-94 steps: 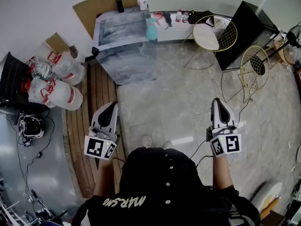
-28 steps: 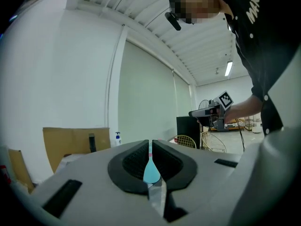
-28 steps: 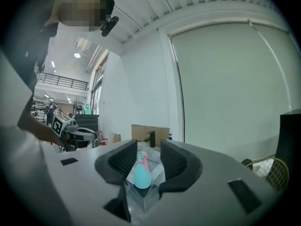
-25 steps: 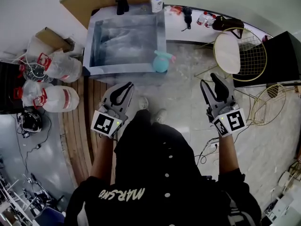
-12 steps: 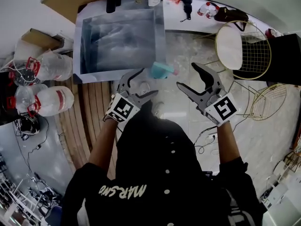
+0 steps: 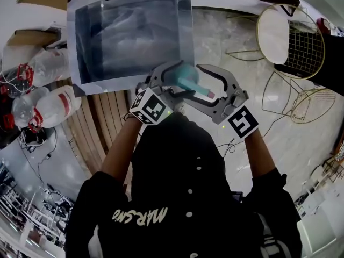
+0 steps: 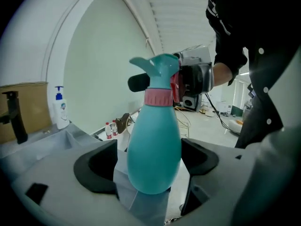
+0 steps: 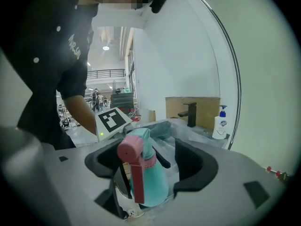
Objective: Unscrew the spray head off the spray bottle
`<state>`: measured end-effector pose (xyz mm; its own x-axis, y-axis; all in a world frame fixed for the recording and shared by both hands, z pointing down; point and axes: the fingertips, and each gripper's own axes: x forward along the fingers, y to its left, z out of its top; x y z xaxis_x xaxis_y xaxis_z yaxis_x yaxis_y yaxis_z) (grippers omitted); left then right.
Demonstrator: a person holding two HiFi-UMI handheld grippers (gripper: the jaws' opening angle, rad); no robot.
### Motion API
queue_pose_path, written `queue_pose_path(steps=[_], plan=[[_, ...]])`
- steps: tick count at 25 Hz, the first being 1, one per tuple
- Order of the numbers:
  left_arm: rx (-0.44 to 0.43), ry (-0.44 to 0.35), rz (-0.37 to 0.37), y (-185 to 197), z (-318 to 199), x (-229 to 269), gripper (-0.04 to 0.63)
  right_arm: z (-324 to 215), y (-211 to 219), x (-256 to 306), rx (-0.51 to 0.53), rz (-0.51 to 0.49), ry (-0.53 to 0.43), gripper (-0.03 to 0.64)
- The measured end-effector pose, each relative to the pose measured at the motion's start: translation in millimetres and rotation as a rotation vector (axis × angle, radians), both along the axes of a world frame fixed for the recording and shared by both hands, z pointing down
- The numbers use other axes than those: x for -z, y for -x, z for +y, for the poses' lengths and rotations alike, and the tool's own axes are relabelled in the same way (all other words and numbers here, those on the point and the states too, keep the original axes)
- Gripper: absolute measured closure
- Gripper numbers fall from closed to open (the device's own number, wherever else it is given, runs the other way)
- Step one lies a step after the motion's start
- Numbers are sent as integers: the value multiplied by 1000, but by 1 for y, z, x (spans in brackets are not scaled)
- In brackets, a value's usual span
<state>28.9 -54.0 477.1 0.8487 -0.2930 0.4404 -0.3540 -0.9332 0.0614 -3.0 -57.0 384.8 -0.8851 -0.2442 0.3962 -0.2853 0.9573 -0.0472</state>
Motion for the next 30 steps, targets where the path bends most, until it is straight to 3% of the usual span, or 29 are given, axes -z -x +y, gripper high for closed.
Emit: queue_pose_path(steps=[4,6,8,13,18,26,29,30], plan=[[-47,2,-11,-12,-5,-9,193,-3,3,-15,-11,-4,24,279],[-55,-13,-2,-14,-6,-9,196,-6,3,-18,-32,-15,23,324],[-65,-23,3,-15,-6,-12,198,-9,2,-21,-56,-37,17,418],[-92,-20,-3,-15,-7,-14,202,-8,4,-20,-28,-79,-6,453],[-122,-29,-18,-14,-6,-13,206,-7,8,-16,105,-118,-3,456],[-175,-20,-15,-13,-2,-14,207,7,13,-11,613,-152,69,456],[-163,-11,-9,-12,-5,-15,207,0,14,-16,589,-134,128,438],[-163,-14,-9,-11,-5,-15,207,-4,12,-18,541,-126,147,388]])
